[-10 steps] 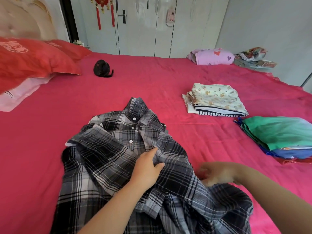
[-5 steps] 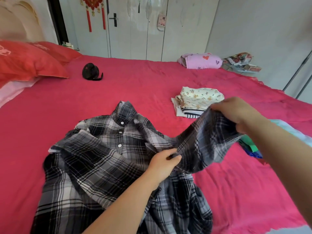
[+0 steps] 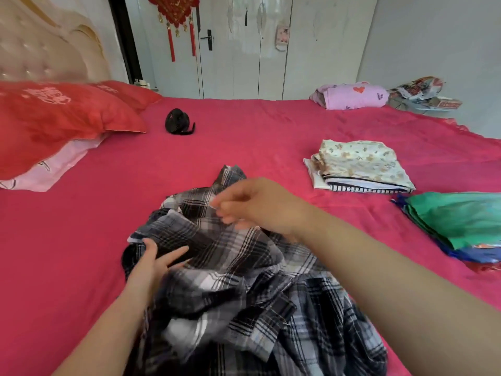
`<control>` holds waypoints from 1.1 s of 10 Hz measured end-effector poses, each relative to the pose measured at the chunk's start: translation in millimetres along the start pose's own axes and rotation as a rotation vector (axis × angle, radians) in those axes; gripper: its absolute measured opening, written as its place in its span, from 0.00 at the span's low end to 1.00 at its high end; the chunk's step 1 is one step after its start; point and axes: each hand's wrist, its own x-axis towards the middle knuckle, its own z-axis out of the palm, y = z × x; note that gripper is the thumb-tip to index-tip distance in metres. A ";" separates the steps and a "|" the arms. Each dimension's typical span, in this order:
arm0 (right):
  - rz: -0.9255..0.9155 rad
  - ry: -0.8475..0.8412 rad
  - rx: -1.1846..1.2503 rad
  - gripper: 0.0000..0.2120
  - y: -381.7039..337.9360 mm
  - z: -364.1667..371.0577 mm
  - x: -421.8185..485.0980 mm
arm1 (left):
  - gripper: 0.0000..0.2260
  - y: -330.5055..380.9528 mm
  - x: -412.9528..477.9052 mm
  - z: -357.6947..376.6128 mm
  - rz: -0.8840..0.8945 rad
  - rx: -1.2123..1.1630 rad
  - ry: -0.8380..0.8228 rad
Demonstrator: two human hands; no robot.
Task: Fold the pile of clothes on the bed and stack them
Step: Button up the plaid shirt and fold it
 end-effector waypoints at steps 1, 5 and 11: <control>0.178 0.017 -0.528 0.11 51.2 -16.3 1.9 | 0.33 9.4 -6.0 -15.7 0.207 1.290 0.301; 0.264 0.170 -0.793 0.11 153.2 -21.9 -38.0 | 0.24 -29.0 20.9 7.0 0.271 1.913 0.106; 0.414 0.358 -0.632 0.26 159.9 -66.8 -53.0 | 0.12 -57.8 91.1 64.9 0.453 2.279 0.173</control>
